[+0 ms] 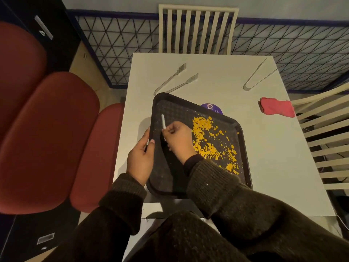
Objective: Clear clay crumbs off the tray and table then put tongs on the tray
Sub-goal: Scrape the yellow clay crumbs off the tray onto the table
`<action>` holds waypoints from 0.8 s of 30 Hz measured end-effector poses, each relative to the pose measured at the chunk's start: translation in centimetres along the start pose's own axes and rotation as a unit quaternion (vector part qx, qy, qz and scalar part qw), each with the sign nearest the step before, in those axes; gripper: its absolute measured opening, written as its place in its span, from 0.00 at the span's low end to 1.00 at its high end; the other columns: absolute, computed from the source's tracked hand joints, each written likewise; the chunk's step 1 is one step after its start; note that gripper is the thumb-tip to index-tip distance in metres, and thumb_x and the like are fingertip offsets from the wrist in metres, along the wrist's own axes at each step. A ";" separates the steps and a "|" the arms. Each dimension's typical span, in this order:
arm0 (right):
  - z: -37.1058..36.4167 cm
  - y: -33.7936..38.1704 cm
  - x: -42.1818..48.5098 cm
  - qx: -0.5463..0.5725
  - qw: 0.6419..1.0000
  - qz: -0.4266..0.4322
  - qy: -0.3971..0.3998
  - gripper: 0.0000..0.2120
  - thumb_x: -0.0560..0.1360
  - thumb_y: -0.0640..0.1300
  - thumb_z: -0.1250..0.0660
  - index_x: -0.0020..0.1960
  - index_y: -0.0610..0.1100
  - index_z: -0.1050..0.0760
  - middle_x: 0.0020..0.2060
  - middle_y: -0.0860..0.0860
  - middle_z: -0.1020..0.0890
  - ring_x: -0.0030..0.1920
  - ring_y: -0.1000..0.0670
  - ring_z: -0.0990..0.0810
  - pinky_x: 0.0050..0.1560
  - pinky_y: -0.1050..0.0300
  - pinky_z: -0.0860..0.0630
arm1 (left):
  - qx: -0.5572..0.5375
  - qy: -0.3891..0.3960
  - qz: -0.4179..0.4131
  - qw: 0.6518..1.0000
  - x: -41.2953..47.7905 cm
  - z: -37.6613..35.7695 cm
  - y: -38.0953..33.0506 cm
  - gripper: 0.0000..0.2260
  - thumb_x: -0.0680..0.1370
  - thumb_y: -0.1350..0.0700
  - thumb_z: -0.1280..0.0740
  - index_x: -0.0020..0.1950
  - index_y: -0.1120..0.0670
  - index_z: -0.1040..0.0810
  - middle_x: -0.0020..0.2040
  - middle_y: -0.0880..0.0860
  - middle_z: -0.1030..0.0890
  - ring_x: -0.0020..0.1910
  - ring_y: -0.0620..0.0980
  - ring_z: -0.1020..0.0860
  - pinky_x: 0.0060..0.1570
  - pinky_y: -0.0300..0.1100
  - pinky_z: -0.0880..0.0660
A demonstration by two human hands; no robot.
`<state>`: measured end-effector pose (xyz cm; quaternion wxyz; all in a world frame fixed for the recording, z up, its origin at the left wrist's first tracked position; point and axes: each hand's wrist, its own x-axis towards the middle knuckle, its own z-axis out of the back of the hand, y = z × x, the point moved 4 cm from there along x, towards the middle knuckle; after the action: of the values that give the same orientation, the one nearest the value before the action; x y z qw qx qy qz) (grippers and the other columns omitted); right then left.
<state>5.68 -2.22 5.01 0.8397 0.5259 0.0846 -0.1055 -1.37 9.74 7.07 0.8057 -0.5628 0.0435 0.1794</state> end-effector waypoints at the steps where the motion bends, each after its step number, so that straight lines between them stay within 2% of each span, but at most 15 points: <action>1: 0.7 -0.6 0.2 -0.003 1.000 -0.014 -0.012 0.14 0.73 0.41 0.31 0.32 0.50 0.32 0.31 0.47 0.22 0.31 0.46 0.23 0.37 0.47 0.21 | 0.004 0.000 -0.004 1.000 0.0 0.0 -0.2 0.20 0.83 0.57 0.43 0.74 0.43 0.33 0.56 0.35 0.25 0.50 0.30 0.25 0.47 0.18 0.33; 4: 3.6 -3.2 0.6 -0.016 0.996 -0.068 -0.055 0.14 0.72 0.39 0.33 0.31 0.48 0.32 0.33 0.43 0.20 0.35 0.40 0.20 0.40 0.44 0.20 | 0.004 0.001 -0.006 1.000 -0.1 -0.1 -0.5 0.20 0.83 0.57 0.43 0.74 0.43 0.33 0.55 0.30 0.27 0.48 0.23 0.28 0.44 0.13 0.36; 7: 6.1 -4.8 -0.3 -0.024 0.993 -0.078 -0.087 0.13 0.73 0.40 0.33 0.33 0.49 0.32 0.33 0.46 0.21 0.33 0.44 0.22 0.40 0.45 0.20 | 0.009 0.003 -0.006 1.000 -0.1 -0.2 -1.0 0.20 0.83 0.58 0.43 0.74 0.44 0.33 0.51 0.27 0.28 0.44 0.19 0.28 0.43 0.13 0.36; 9: 6.5 -4.5 -1.8 -0.029 0.996 -0.042 -0.073 0.09 0.74 0.41 0.33 0.36 0.47 0.28 0.31 0.51 0.23 0.31 0.49 0.25 0.37 0.51 0.22 | 0.016 0.007 -0.013 1.000 0.0 -0.4 -1.5 0.20 0.84 0.57 0.43 0.75 0.44 0.33 0.52 0.29 0.27 0.47 0.25 0.26 0.44 0.14 0.35; 11: 5.9 -3.6 -4.0 -0.063 0.998 0.000 -0.029 0.04 0.74 0.41 0.33 0.40 0.44 0.24 0.31 0.54 0.25 0.31 0.55 0.28 0.32 0.67 0.29 | 0.018 0.012 -0.022 1.000 0.2 -0.6 -2.0 0.20 0.84 0.57 0.43 0.75 0.44 0.33 0.55 0.35 0.25 0.53 0.34 0.26 0.48 0.21 0.32; 12: 5.4 -3.3 -5.3 -0.080 0.997 0.020 -0.008 0.02 0.74 0.41 0.33 0.42 0.43 0.23 0.31 0.54 0.25 0.31 0.56 0.28 0.30 0.71 0.33 | 0.021 0.016 -0.026 0.999 0.3 -0.8 -2.2 0.20 0.83 0.56 0.43 0.75 0.44 0.33 0.57 0.38 0.24 0.55 0.38 0.25 0.52 0.26 0.31; 15: 4.1 -3.6 -8.1 -0.102 0.992 0.076 0.021 0.01 0.72 0.40 0.33 0.43 0.42 0.23 0.34 0.52 0.25 0.34 0.53 0.29 0.33 0.64 0.36 | 0.026 0.021 -0.036 0.999 0.6 -1.4 -2.3 0.20 0.83 0.57 0.43 0.74 0.43 0.32 0.60 0.41 0.22 0.59 0.43 0.24 0.60 0.36 0.30; 18: 4.5 -4.5 -8.9 -0.118 0.989 0.083 0.015 0.02 0.74 0.39 0.34 0.44 0.41 0.23 0.37 0.53 0.27 0.37 0.54 0.31 0.33 0.68 0.39 | 0.019 0.025 -0.037 0.999 0.7 -1.7 -2.6 0.20 0.83 0.57 0.43 0.74 0.44 0.31 0.63 0.41 0.23 0.61 0.40 0.25 0.62 0.36 0.31; 19: 5.1 -5.0 -8.8 -0.119 0.990 0.075 0.007 0.02 0.74 0.40 0.35 0.44 0.41 0.24 0.37 0.53 0.27 0.38 0.54 0.31 0.33 0.69 0.39 | 0.015 0.027 -0.036 0.999 0.6 -1.8 -2.7 0.20 0.83 0.58 0.43 0.74 0.45 0.31 0.64 0.40 0.24 0.62 0.39 0.26 0.63 0.35 0.32; 22: 7.4 -7.2 -8.1 -0.135 0.990 0.017 -0.027 0.04 0.76 0.40 0.36 0.44 0.41 0.25 0.39 0.49 0.24 0.40 0.51 0.29 0.37 0.59 0.36 | 0.011 0.029 -0.046 0.998 0.5 -2.0 -3.2 0.19 0.83 0.58 0.43 0.75 0.47 0.32 0.70 0.43 0.27 0.67 0.41 0.28 0.70 0.38 0.34; 24: 9.1 -9.0 -7.5 -0.131 0.989 -0.033 -0.053 0.04 0.76 0.40 0.36 0.44 0.40 0.24 0.40 0.47 0.22 0.41 0.48 0.26 0.39 0.58 0.35 | 0.007 0.027 -0.054 0.998 0.3 -2.1 -3.6 0.19 0.83 0.58 0.43 0.75 0.48 0.31 0.72 0.44 0.28 0.70 0.42 0.30 0.72 0.37 0.35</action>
<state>-3.65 -13.56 3.09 0.9007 0.4019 0.0706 -0.1492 0.45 6.81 9.45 0.8165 -0.5636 0.0363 0.1200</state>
